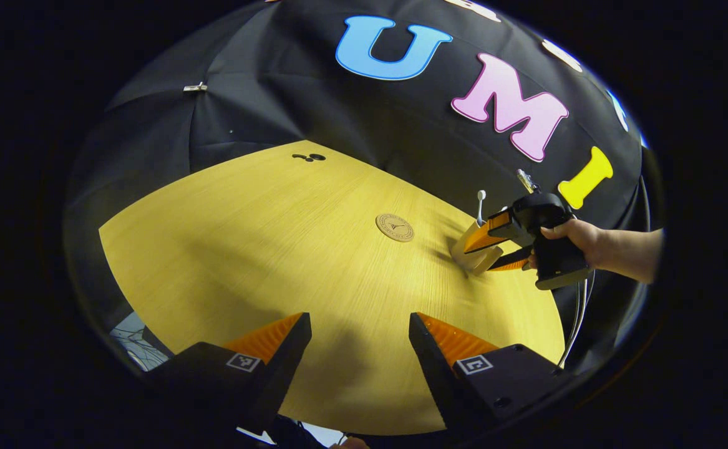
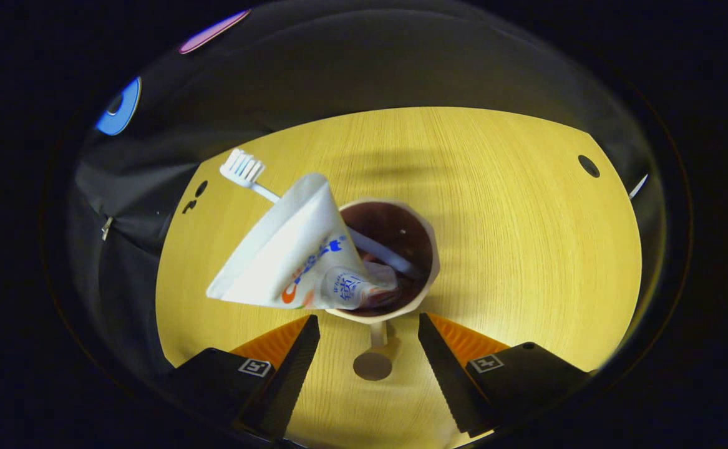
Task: Put the toothbrush and toothpaste on the desktop into the cup, then pick up the cup and place it on the coaster on the desktop.
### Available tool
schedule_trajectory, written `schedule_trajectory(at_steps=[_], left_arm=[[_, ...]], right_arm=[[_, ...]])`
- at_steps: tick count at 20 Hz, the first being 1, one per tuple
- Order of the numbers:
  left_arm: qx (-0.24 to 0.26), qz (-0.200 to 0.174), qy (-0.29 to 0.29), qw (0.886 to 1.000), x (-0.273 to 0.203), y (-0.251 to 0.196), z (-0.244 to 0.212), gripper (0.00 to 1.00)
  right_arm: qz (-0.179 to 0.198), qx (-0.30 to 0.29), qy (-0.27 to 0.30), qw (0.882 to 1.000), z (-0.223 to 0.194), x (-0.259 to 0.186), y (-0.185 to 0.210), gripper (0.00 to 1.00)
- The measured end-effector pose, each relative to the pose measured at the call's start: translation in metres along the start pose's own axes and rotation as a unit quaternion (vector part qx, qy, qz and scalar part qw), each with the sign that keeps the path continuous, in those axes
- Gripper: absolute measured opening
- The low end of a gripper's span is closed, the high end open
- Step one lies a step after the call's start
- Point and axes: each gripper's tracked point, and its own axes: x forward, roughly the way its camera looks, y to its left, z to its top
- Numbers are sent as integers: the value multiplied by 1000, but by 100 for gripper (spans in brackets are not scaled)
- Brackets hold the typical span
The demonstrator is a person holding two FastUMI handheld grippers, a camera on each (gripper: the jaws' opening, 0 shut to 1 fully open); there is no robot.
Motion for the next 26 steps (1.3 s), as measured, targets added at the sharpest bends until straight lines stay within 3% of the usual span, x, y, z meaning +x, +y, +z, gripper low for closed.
schedule_trajectory(at_steps=[6, 7, 12, 13, 14, 16, 17, 22, 26], left_arm=[[5, 2, 0, 1000, -1, 7, 13, 98], [7, 1, 0, 1000, -2, 7, 12, 98], [19, -9, 9, 1000, -4, -2, 9, 98], [21, -12, 11, 1000, -4, -5, 8, 98], [24, -15, 12, 1000, -4, -9, 7, 98], [32, -21, 15, 999, -4, -12, 5, 98], [36, -22, 17, 999, -2, -14, 3, 98], [37, -28, 18, 999, 1, -15, 6, 98], [31, -24, 17, 999, 1, -9, 8, 98]], right_arm=[[-30, -25, 8, 999, 3, 7, -4, 92], [-29, -22, 12, 999, 1, 8, -2, 75], [-28, -21, 27, 999, -5, 8, -4, 55], [-31, -22, 29, 999, -5, 6, -6, 34], [-29, -19, 30, 999, -4, 5, -5, 39], [-28, -23, 31, 999, -5, 6, -4, 37], [-29, -21, 33, 999, -6, 7, -5, 42], [-58, -64, 26, 996, -4, 7, -10, 31], [-61, -72, 17, 995, -3, 4, -10, 26]])
